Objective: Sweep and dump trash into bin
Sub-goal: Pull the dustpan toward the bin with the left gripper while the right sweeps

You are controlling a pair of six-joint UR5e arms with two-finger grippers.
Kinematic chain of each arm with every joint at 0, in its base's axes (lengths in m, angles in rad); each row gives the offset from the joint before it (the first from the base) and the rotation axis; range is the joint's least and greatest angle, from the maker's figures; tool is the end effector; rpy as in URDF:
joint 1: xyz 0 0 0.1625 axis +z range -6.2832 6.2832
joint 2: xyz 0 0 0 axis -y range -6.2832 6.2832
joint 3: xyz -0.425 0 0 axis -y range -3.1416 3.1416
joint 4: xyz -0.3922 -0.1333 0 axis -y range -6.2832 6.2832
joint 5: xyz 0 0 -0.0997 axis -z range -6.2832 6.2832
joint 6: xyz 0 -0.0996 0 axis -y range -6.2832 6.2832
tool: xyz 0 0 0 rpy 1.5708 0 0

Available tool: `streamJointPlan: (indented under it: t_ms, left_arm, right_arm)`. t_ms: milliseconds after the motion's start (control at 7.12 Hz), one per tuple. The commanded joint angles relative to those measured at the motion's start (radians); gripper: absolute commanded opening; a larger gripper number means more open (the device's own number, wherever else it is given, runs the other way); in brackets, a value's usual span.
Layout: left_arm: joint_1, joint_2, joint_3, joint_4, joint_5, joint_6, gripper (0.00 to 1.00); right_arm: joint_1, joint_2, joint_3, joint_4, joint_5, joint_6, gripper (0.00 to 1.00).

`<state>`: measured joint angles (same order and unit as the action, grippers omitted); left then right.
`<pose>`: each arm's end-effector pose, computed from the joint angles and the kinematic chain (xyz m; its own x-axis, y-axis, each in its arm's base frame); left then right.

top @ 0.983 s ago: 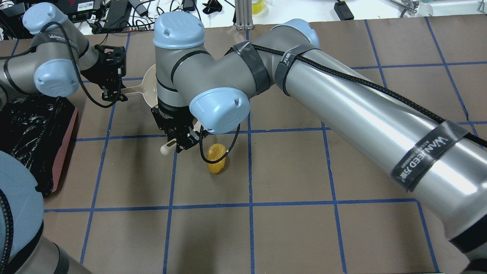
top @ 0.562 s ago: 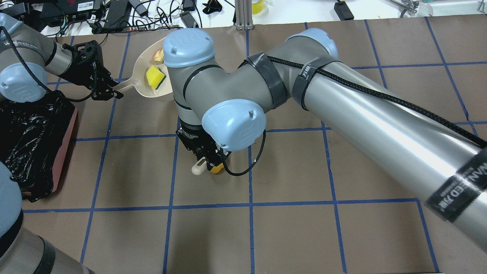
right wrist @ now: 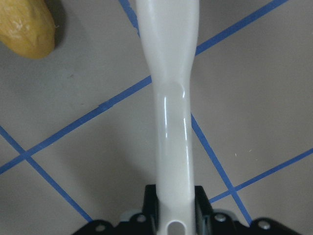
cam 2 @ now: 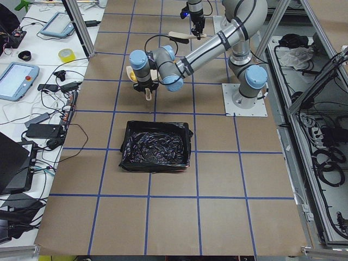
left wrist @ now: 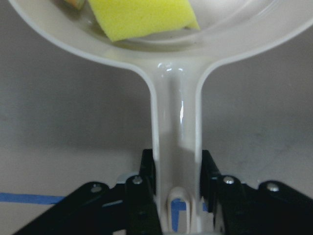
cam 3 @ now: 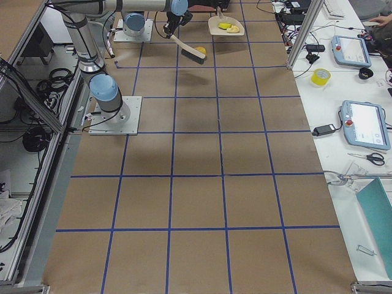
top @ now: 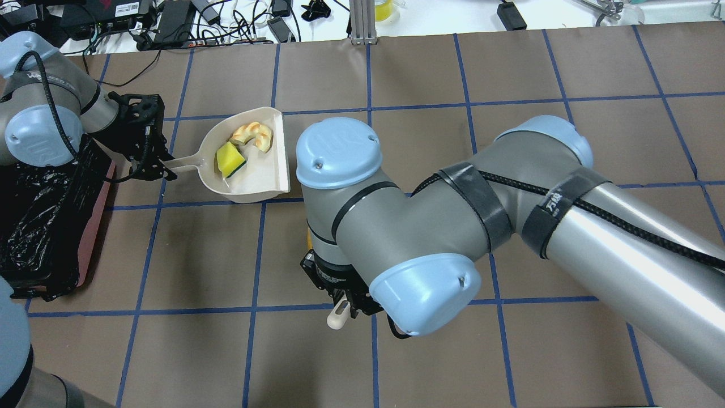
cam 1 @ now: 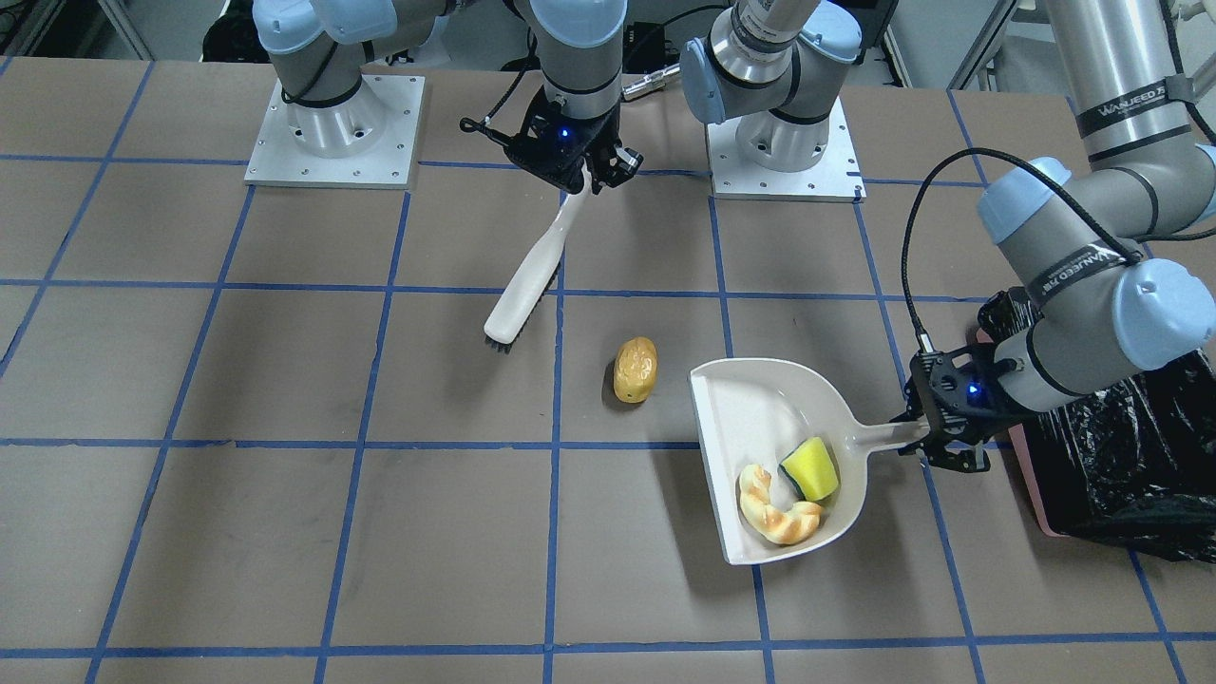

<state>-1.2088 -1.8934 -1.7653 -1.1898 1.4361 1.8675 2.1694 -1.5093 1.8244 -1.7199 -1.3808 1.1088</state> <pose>0.0615 -0.5766 0.2604 -0.0665 0.9936 0.0909 0.9826 0.0810 -0.1669 0.3968 -0.3118 0.3522 -0.8669 0.4942 0.0649 0.4942 0.8354 0.2404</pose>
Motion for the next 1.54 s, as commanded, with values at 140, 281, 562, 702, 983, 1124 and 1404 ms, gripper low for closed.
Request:
streamJointPlan:
  t_ms: [140,281,562,702,983,1124,1404]
  left_arm:
    - [-0.008,0.181,-0.228,0.074,0.157,0.17,0.0]
    - [-0.012,0.256,-0.349,0.193,0.159,0.17,0.0]
    - [-0.041,0.313,-0.431,0.304,0.179,0.124,0.0]
    - [-0.107,0.295,-0.433,0.347,0.22,0.087,0.0]
    - [-0.153,0.28,-0.412,0.375,0.274,0.042,0.0]
    - [-0.153,0.269,-0.411,0.375,0.274,0.042,0.0]
    - [-0.153,0.235,-0.402,0.381,0.273,0.041,0.0]
  right_arm:
    - [0.059,0.018,0.033,-0.124,0.035,0.006,0.0]
    - [0.069,0.02,0.053,-0.133,0.035,-0.004,0.0]
    - [0.069,0.047,0.107,-0.249,0.034,-0.05,0.0]
    - [0.069,0.064,0.111,-0.303,0.034,-0.053,0.0]
    - [0.067,0.086,0.11,-0.349,0.013,-0.16,0.0]
    - [0.061,0.102,0.11,-0.355,0.012,-0.167,0.0]
    - [0.058,0.139,0.11,-0.383,0.011,-0.176,0.0]
